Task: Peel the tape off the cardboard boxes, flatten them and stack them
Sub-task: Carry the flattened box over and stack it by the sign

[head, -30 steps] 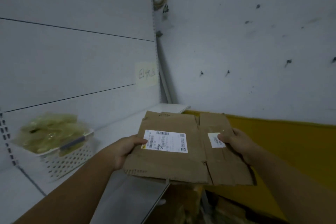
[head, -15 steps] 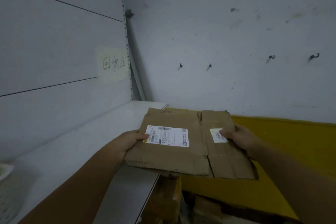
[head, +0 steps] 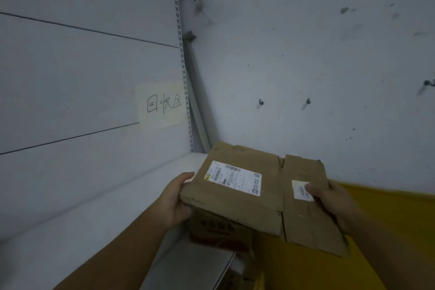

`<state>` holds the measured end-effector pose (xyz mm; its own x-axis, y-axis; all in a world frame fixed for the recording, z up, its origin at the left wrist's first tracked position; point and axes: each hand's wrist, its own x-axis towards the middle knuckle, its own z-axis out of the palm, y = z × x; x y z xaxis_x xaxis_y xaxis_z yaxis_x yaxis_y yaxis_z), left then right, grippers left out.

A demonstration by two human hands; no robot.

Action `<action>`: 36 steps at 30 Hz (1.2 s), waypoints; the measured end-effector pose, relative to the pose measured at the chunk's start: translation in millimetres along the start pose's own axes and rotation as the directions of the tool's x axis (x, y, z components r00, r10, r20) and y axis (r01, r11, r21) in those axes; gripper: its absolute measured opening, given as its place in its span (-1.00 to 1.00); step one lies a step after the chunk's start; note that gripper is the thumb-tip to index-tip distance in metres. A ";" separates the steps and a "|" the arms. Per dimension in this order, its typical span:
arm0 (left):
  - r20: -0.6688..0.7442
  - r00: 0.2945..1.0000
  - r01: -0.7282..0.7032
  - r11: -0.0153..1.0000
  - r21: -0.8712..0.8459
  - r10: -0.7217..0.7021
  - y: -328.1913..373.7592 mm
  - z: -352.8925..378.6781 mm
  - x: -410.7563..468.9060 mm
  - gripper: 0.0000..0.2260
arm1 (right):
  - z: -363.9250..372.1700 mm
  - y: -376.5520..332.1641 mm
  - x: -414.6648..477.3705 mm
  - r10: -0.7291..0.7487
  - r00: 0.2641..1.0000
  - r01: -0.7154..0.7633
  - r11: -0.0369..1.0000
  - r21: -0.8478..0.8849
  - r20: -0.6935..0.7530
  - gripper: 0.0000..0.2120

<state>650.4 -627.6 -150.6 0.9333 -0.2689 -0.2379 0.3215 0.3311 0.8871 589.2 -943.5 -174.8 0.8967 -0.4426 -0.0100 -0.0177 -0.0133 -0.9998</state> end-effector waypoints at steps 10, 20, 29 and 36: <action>-0.106 0.994 -0.041 0.985 -0.165 0.023 22.4 -8.9 68.6 -0.67 | 61.4 0.1 103.6 0.020 0.999 -0.021 0.999 0.030 0.045 -0.68; -0.125 0.963 -0.261 0.945 -0.199 0.240 28.2 -18.3 193.3 -0.71 | 159.2 1.2 193.6 0.132 0.985 -0.145 0.982 0.123 0.107 -0.80; -0.215 0.953 -0.256 0.948 -0.188 0.214 56.4 -61.5 229.6 -0.71 | 156.8 -26.0 299.8 0.225 0.923 -0.259 0.963 0.072 0.311 -0.59; -0.336 0.936 -0.150 0.983 -0.105 0.107 66.8 -70.1 247.0 -0.75 | 215.0 -43.2 374.9 0.293 0.600 0.100 0.896 -0.433 0.744 -0.64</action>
<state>913.7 -608.5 -177.8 0.9615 0.0878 -0.2605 0.1925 0.4611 0.8662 1021.2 -916.1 -139.7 0.8623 0.3978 -0.3134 -0.1180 -0.4440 -0.8882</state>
